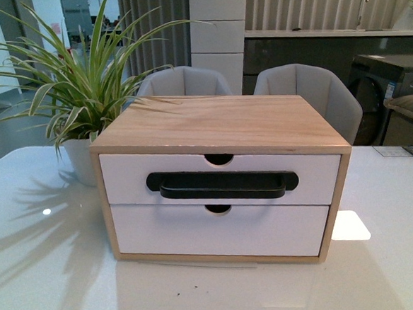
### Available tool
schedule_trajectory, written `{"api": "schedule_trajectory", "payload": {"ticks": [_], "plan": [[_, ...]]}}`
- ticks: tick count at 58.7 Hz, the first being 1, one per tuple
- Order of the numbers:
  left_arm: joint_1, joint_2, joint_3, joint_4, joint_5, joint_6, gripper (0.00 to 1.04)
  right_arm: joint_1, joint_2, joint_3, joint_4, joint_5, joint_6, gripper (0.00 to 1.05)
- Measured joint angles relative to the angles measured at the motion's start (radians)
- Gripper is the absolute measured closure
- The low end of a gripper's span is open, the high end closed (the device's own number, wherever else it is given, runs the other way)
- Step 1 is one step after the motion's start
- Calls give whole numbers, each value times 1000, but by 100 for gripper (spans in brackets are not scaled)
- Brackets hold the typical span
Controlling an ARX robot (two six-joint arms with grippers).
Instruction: Pull drawer
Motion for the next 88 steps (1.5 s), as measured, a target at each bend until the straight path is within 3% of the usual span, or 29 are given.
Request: {"api": "schedule_trajectory", "payload": {"ticks": [8, 23, 47, 60, 88], "plan": [[-48, 454, 167, 228, 262, 146, 7, 21, 271, 165, -23, -99, -157, 9], [-137, 831, 441, 99, 473, 413, 7, 77, 545, 367, -156, -161, -407, 9], [-212, 1106, 832, -303, 537, 806, 7, 149, 807, 562, -276, -214, -673, 9], [-241, 1234, 989, -451, 528, 937, 7, 173, 937, 664, -282, -222, -720, 9], [-251, 1426, 1171, -527, 441, 1073, 7, 212, 1074, 807, -288, -280, -697, 9]]}}
